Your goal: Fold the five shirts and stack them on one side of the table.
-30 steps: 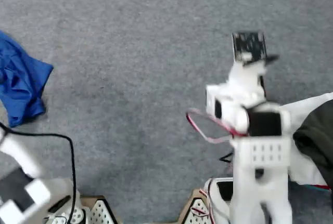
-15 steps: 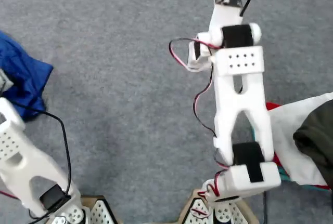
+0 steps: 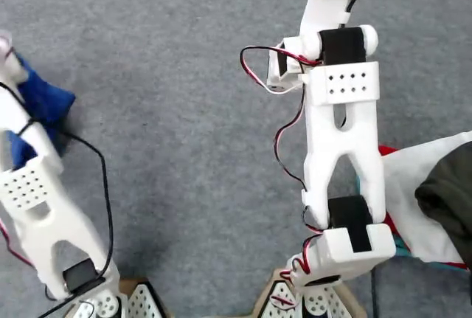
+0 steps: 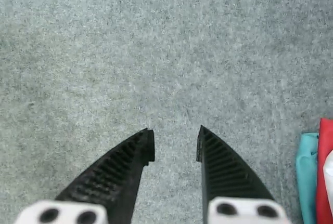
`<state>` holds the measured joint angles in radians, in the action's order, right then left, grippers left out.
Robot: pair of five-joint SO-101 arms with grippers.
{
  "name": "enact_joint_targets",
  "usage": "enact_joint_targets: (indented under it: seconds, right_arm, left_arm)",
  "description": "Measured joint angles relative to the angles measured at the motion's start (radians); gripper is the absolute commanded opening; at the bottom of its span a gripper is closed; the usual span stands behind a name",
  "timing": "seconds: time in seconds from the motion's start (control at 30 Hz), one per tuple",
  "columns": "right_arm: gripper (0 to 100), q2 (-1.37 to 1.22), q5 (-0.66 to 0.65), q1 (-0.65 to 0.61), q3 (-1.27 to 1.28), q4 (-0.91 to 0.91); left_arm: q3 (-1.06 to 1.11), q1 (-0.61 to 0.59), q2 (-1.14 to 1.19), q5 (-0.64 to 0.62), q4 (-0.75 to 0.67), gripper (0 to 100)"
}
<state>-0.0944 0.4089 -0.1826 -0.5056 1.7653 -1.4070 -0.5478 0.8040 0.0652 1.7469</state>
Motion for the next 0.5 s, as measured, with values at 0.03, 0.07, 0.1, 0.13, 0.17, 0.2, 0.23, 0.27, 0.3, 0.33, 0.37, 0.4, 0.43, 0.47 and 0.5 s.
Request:
enact_joint_targets:
  seconds: [0.03,0.07,0.1,0.13,0.17,0.2,0.23,0.27,0.3,0.33,0.37,0.4,0.43,0.47,0.5]
  right_arm:
    - [15.2,0.000,0.000,0.000,0.000,0.000]
    - [15.2,0.000,0.000,0.000,0.000,0.000]
    - [15.2,0.000,0.002,0.000,0.000,0.000]
    - [15.2,0.000,0.002,0.000,0.000,0.000]
    - [15.2,0.000,0.002,0.000,0.000,0.000]
    - [15.2,0.000,0.002,0.000,0.000,0.000]
    - [15.2,0.000,0.002,0.000,0.000,0.000]
    - [15.2,0.000,0.002,0.000,0.000,0.000]
    - [15.4,0.000,0.002,0.000,0.000,0.000]
    - [15.4,0.000,0.002,0.000,0.000,0.000]
    - [15.4,0.000,0.002,0.011,0.000,0.000]
    - [15.4,0.000,-0.006,0.025,0.000,0.000]
    - [15.5,0.000,-0.031,0.044,0.000,0.000]
    - [15.5,0.000,-0.058,0.064,0.000,0.000]
    - [15.5,0.003,-0.089,0.083,0.000,0.000]
  left_arm:
    - [-0.028,0.028,-0.034,-0.040,0.002,2]
    - [-0.040,0.060,-0.072,-0.075,0.003,2]
    - [-0.043,0.098,-0.112,-0.107,0.005,2]
    - [-0.035,0.143,-0.150,-0.129,0.005,2]
    - [-0.012,0.193,-0.184,-0.141,0.005,2]
    - [0.023,0.247,-0.219,-0.149,0.005,2]
    - [0.069,0.305,-0.253,-0.153,0.005,2]
    - [0.123,0.362,-0.287,-0.153,0.005,2]
    - [0.183,0.422,-0.319,-0.155,0.005,2]
    - [0.249,0.479,-0.351,-0.158,0.005,2]
    - [0.316,0.534,-0.384,-0.160,0.005,2]
    - [0.387,0.588,-0.414,-0.160,0.005,2]
    - [0.459,0.634,-0.446,-0.161,0.005,2]
    - [0.532,0.680,-0.476,-0.161,0.005,2]
    - [0.603,0.720,-0.505,-0.161,0.005,2]
